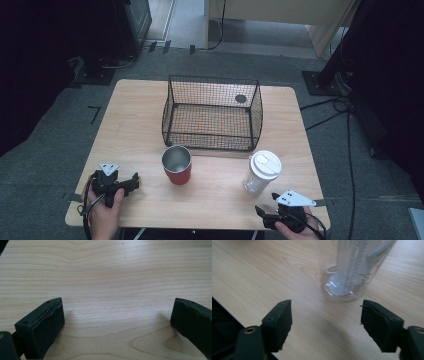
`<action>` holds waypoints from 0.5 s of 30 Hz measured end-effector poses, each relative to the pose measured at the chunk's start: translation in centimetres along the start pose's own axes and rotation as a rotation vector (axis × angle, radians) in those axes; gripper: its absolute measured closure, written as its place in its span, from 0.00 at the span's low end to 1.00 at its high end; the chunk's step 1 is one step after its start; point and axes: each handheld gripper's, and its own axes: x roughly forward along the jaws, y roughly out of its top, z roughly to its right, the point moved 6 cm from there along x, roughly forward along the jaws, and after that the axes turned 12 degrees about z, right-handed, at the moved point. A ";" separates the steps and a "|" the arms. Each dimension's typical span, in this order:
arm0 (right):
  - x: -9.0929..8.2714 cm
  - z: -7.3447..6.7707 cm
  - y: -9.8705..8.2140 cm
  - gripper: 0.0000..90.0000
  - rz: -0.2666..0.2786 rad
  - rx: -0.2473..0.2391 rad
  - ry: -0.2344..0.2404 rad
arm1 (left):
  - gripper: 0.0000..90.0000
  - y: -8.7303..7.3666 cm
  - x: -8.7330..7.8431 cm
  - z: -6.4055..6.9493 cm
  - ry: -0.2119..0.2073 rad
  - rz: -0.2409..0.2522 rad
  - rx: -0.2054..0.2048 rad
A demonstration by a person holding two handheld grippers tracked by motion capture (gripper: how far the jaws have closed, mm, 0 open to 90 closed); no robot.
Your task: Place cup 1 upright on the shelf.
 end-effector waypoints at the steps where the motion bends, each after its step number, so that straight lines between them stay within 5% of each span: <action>1: 0.0 0.0 0.0 0.32 0.000 0.000 0.000 | 0.00 0.0 0.0 0.0 0.000 0.000 0.000; 9: -0.2 -2.3 0.5 0.47 -0.023 -0.027 0.123 | 0.00 0.0 0.0 0.0 0.000 0.000 0.000; 15: -0.2 -3.5 1.1 0.49 -0.020 -0.041 0.169 | 0.00 0.0 0.0 0.0 0.000 0.000 0.000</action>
